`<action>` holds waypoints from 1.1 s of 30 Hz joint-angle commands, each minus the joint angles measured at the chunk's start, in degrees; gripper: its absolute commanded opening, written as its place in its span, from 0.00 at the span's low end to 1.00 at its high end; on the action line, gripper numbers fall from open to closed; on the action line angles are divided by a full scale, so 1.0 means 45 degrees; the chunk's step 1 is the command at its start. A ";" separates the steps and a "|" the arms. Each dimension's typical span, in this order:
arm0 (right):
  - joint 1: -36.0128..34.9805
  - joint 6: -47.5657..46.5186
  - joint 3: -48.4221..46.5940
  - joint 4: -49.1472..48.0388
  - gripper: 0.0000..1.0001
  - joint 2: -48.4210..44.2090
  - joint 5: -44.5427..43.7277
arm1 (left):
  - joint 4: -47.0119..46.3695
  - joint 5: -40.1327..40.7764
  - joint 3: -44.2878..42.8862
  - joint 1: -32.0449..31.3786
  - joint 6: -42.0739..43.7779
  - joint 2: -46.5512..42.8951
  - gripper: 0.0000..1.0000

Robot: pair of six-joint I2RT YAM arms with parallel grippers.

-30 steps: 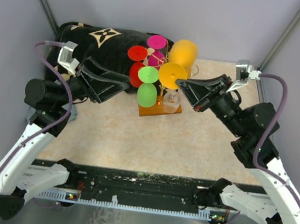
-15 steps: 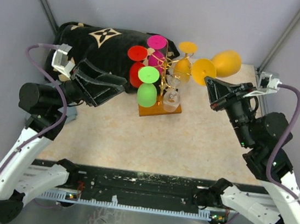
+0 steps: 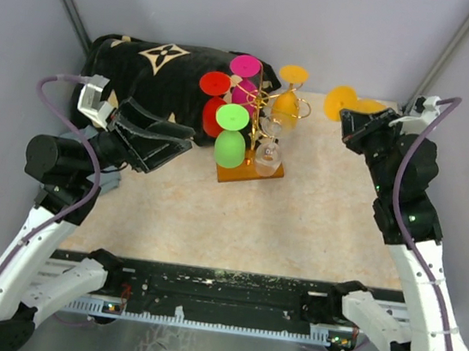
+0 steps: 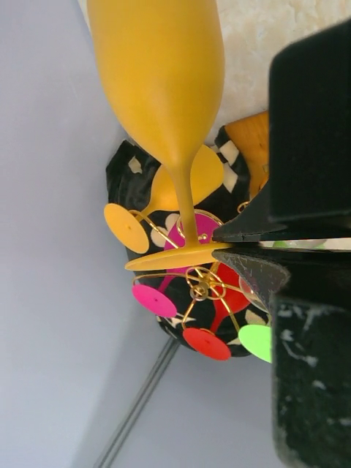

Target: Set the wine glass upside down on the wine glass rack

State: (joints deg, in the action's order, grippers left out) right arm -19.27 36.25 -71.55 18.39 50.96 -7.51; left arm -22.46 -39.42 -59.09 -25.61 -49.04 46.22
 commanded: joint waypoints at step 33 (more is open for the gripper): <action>0.3110 0.5235 -0.0014 -0.5452 0.00 0.4729 0.7081 | 0.0899 0.0319 -0.0126 0.0037 0.0894 -0.0103 0.53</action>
State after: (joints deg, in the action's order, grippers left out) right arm -5.72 58.65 -67.59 -0.30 71.68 21.37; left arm -18.22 -38.54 -59.09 -25.61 -46.15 45.78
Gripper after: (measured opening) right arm 0.014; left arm 0.531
